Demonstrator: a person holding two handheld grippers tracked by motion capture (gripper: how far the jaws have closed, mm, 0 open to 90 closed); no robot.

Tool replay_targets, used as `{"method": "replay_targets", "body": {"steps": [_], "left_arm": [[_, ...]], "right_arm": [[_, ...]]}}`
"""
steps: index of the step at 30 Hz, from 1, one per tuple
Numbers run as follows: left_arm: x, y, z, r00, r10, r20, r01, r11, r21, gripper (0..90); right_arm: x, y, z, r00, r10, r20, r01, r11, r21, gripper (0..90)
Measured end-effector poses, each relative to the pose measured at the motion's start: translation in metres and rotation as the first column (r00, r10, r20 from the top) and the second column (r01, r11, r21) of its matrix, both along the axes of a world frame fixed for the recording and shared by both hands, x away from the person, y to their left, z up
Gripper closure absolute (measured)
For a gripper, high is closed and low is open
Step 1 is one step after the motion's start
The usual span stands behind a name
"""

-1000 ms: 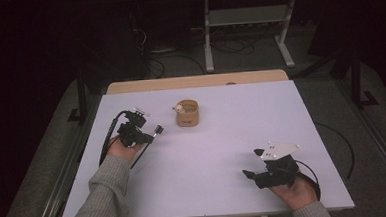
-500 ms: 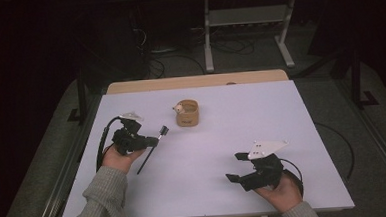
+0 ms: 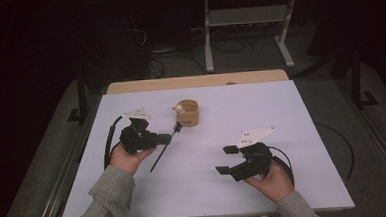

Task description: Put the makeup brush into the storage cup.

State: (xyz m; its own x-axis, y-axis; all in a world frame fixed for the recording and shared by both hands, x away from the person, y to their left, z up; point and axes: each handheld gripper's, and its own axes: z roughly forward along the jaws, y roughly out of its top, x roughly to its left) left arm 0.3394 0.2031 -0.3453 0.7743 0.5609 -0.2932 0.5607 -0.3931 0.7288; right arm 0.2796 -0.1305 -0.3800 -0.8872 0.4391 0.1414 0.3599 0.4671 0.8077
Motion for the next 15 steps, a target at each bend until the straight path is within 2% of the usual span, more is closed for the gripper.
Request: {"method": "replay_targets", "body": {"steps": [3,5,9,12,14,15], "left_arm": [[-0.002,-0.005,0.007,0.9995,-0.03,0.005,0.03,0.9981,-0.053,85.8],[-0.003,-0.007,0.009,0.9993,-0.036,0.01,0.037,0.9977,-0.058,85.7],[-0.007,-0.013,0.018,0.9978,-0.055,0.038,0.059,0.9929,-0.104,85.8],[-0.012,-0.017,0.022,0.9952,-0.067,0.071,0.075,0.9909,-0.112,85.7],[-0.013,-0.021,0.02,0.9949,-0.068,0.075,0.078,0.9859,-0.148,85.8],[-0.014,-0.023,0.019,0.9943,-0.07,0.08,0.082,0.985,-0.152,85.8]], "right_arm": [[0.004,0.007,0.014,0.9995,0.029,0.012,-0.029,1.0,-0.008,32.6],[0.005,0.008,0.018,0.9993,0.034,0.017,-0.034,0.999,-0.007,32.8],[0.008,0.019,0.034,0.9981,0.059,0.019,-0.06,0.998,0.02,37.3],[0.009,0.025,0.035,0.9978,0.055,0.037,-0.055,0.998,0.018,41.8],[0.01,0.029,0.032,0.9981,0.047,0.04,-0.049,0.998,0.027,43.6],[0.012,0.031,0.029,0.9983,0.05,0.031,-0.052,0.998,0.041,43.9]]}}
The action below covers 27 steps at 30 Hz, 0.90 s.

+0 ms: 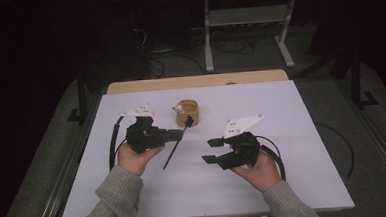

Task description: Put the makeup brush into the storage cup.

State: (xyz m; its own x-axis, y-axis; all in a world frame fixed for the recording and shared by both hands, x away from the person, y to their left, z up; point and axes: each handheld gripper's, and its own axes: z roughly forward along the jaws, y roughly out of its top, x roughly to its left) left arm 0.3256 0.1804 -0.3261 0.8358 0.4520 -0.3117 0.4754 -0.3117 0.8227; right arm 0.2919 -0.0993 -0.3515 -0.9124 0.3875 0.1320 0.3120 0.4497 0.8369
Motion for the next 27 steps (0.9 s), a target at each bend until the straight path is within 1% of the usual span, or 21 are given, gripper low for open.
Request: {"method": "replay_targets", "body": {"steps": [1,2,3,4,5,6,7,8,9,10,11,14,15,17,18,19,22,23,24,25,27], "left_arm": [[0.0,-0.002,-0.001,1.0,-0.002,0.003,0.002,1.0,-0.005,85.8],[-0.003,-0.007,-0.004,0.9998,-0.004,0.017,0.004,0.9999,-0.012,85.8],[-0.003,-0.007,-0.004,0.9998,-0.004,0.017,0.004,0.9999,-0.012,85.8],[-0.004,-0.01,-0.004,0.9997,-0.005,0.026,0.005,0.9999,-0.009,85.8],[-0.005,-0.013,-0.005,0.9995,-0.003,0.032,0.003,1.0,-0.009,85.7],[-0.007,-0.015,-0.005,0.9993,0.0,0.038,0.0,1.0,-0.006,85.8],[-0.007,-0.017,-0.006,0.9989,-0.001,0.046,0.002,1.0,-0.006,85.8],[-0.009,-0.02,-0.007,0.9991,0.0,0.044,0.001,0.9999,-0.013,85.8],[-0.009,-0.02,-0.007,0.9991,0.0,0.044,0.001,0.9999,-0.013,85.8],[-0.01,-0.023,-0.007,0.9988,0.004,0.049,-0.003,0.9999,-0.015,85.8],[-0.01,-0.024,-0.008,0.9983,0.002,0.058,-0.001,1.0,-0.006,85.8],[-0.012,-0.027,-0.01,0.9985,0.008,0.054,-0.006,0.9994,-0.033,85.8],[-0.013,-0.027,-0.01,0.998,0.012,0.062,-0.01,0.9994,-0.033,85.8],[-0.014,-0.027,-0.011,0.9976,0.023,0.066,-0.021,0.9992,-0.036,85.8],[-0.014,-0.027,-0.012,0.9975,0.024,0.066,-0.021,0.9991,-0.036,85.8],[-0.015,-0.027,-0.012,0.9974,0.026,0.067,-0.023,0.9989,-0.041,85.8],[-0.016,-0.028,-0.013,0.9975,0.023,0.067,-0.019,0.9987,-0.047,85.7],[-0.016,-0.027,-0.014,0.9978,0.013,0.065,-0.009,0.9981,-0.062,85.7],[-0.017,-0.026,-0.015,0.998,0.013,0.062,-0.007,0.9957,-0.092,85.7],[-0.017,-0.025,-0.016,0.9977,0.021,0.064,-0.015,0.9955,-0.093,85.7],[-0.018,-0.024,-0.017,0.9974,0.024,0.067,-0.018,0.9955,-0.093,85.8]], "right_arm": [[0.001,0.003,-0.004,1.0,0.004,-0.009,-0.004,1.0,0.008,44.6],[0.003,0.01,-0.012,0.9998,0.012,-0.019,-0.011,1.0,0.021,45.4],[0.003,0.01,-0.012,0.9998,0.012,-0.019,-0.011,1.0,0.021,45.4],[0.004,0.012,-0.015,0.9992,0.015,-0.037,-0.014,1.0,0.026,45.5],[0.005,0.016,-0.02,0.9988,0.023,-0.043,-0.022,0.999,0.033,46.0],[0.006,0.02,-0.026,0.9979,0.038,-0.053,-0.035,0.998,0.054,47.6],[0.006,0.02,-0.026,0.9979,0.038,-0.053,-0.035,0.998,0.054,47.6],[0.007,0.023,-0.031,0.996,0.042,-0.079,-0.036,0.996,0.076,48.0],[0.007,0.023,-0.031,0.996,0.042,-0.079,-0.036,0.996,0.076,48.0],[0.008,0.026,-0.033,0.9953,0.044,-0.087,-0.035,0.994,0.105,50.4],[0.008,0.026,-0.033,0.9953,0.044,-0.087,-0.035,0.994,0.105,50.4],[0.007,0.03,-0.035,0.9962,0.037,-0.079,-0.025,0.989,0.145,54.3],[0.007,0.03,-0.035,0.9962,0.037,-0.079,-0.025,0.989,0.145,54.3],[0.006,0.032,-0.036,0.9979,0.032,-0.057,-0.023,0.99,0.141,56.0],[0.005,0.034,-0.04,0.9976,0.031,-0.061,-0.021,0.987,0.157,56.8],[0.005,0.034,-0.04,0.9976,0.031,-0.061,-0.021,0.987,0.157,56.8],[0.007,0.037,-0.045,0.9957,0.025,-0.089,-0.01,0.986,0.164,57.3],[0.008,0.038,-0.047,0.9939,0.029,-0.107,-0.01,0.985,0.172,57.3],[0.008,0.039,-0.047,0.9931,0.026,-0.115,-0.005,0.984,0.176,57.3],[0.01,0.039,-0.048,0.9922,0.029,-0.122,-0.005,0.981,0.193,58.4],[0.011,0.04,-0.049,0.992,0.03,-0.123,-0.005,0.979,0.205,60.5]]}}
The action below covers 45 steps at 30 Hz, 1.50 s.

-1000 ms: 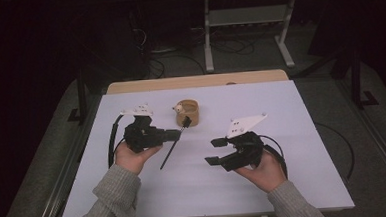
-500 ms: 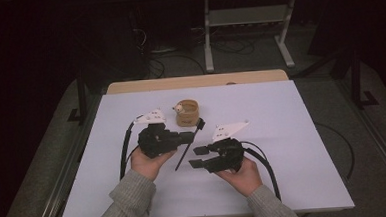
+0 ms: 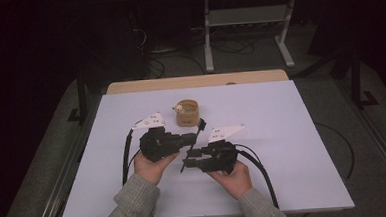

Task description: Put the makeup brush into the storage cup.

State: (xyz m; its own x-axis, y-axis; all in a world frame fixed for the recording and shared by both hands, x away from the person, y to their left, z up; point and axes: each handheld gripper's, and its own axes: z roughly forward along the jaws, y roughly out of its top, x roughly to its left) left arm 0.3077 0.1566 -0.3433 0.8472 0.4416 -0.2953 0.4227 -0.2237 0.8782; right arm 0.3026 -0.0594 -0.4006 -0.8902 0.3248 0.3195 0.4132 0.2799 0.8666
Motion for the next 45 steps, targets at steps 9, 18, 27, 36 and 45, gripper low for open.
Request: {"method": "replay_targets", "body": {"steps": [9,18,27,36,45], "left_arm": [[-0.003,0.008,-0.003,0.9996,0.022,0.017,-0.021,0.9984,-0.052,85.7],[-0.009,0.014,-0.003,0.9993,0.009,0.036,-0.007,0.9985,-0.054,80.5],[-0.011,0.008,-0.005,0.998,-0.062,0.012,0.062,0.998,-0.014,70.3],[-0.01,0.001,-0.009,0.9947,-0.103,-0.006,0.103,0.9941,0.034,74.5],[-0.01,-0.002,-0.008,0.9901,-0.139,-0.02,0.14,0.9886,0.055,79.3]], "right_arm": [[-0.002,0.005,-0.002,0.9997,0.018,-0.014,-0.018,1.0,0.024,79.5],[-0.001,-0.005,-0.003,0.9995,-0.007,-0.03,0.007,1.0,-0.015,85.1],[-0.005,-0.014,0.005,0.9997,0.002,0.023,0.0,0.996,-0.087,85.1],[-0.01,-0.017,0.008,0.9958,0.07,0.059,-0.06,0.987,-0.15,85.1],[-0.012,-0.017,0.01,0.9943,0.074,0.077,-0.06,0.984,-0.166,85.0]]}}
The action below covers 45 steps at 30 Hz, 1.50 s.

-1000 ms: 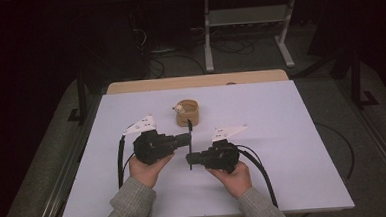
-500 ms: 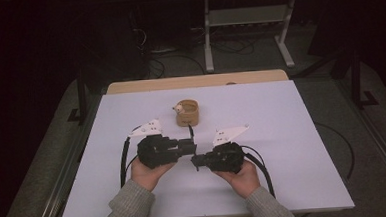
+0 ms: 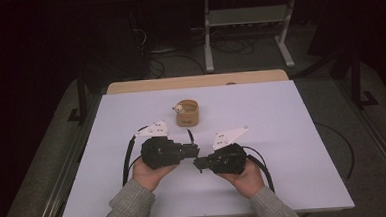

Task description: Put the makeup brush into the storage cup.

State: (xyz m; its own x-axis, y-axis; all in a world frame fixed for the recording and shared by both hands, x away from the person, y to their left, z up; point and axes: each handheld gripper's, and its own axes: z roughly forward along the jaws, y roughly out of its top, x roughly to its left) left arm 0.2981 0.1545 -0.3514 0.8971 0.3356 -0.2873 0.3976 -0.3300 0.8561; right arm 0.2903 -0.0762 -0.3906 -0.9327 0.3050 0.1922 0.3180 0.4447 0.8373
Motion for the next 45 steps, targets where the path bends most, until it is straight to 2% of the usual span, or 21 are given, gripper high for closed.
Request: {"method": "replay_targets", "body": {"steps": [3,6,9,20,25,31,34,37,38,45], "left_arm": [[0.0,-0.001,0.001,1.0,-0.007,0.002,0.007,1.0,0.003,84.2],[0.0,-0.001,0.001,0.9998,-0.014,0.014,0.014,0.9998,0.014,85.0],[-0.001,-0.002,0.001,0.9999,-0.013,0.003,0.013,0.9998,0.012,85.5],[-0.001,-0.005,0.003,0.9996,-0.023,0.016,0.022,0.9994,0.028,85.7],[-0.001,-0.005,0.007,0.9996,-0.013,0.024,0.013,0.9993,0.036,85.7],[0.001,-0.002,0.008,0.9995,-0.007,0.029,0.005,0.9985,0.055,85.7],[0.001,-0.002,0.008,0.9996,-0.002,0.026,0.001,0.9984,0.057,85.7],[0.001,0.0,0.008,0.9994,0.003,0.034,-0.005,0.9978,0.067,85.7],[0.002,0.001,0.008,0.9994,0.005,0.033,-0.008,0.9977,0.068,85.7],[0.004,0.005,0.009,0.9991,0.01,0.041,-0.013,0.9966,0.082,85.7]], "right_arm": [[0.0,-0.001,0.0,1.0,0.0,-0.003,0.0,1.0,-0.002,85.0],[0.0,-0.001,0.0,1.0,0.002,0.0,-0.002,1.0,-0.006,85.0],[0.0,-0.001,0.0,1.0,0.006,-0.001,-0.006,1.0,-0.011,84.8],[0.0,-0.004,-0.001,0.9999,0.01,-0.003,-0.01,1.0,-0.001,83.6],[0.001,-0.008,-0.001,0.9999,0.009,-0.013,-0.009,1.0,-0.007,76.5],[0.002,-0.02,-0.002,0.9993,-0.027,-0.025,0.027,1.0,-0.001,69.4],[0.002,-0.025,-0.003,0.9987,-0.04,-0.031,0.039,0.999,-0.007,66.3],[0.001,-0.03,-0.002,0.9983,-0.055,-0.017,0.054,0.998,-0.03,62.2],[0.0,-0.037,-0.002,0.9975,-0.07,-0.008,0.07,0.997,-0.034,61.7],[-0.001,-0.056,-0.005,0.9937,-0.11,-0.021,0.109,0.993,-0.039,58.3]]}}
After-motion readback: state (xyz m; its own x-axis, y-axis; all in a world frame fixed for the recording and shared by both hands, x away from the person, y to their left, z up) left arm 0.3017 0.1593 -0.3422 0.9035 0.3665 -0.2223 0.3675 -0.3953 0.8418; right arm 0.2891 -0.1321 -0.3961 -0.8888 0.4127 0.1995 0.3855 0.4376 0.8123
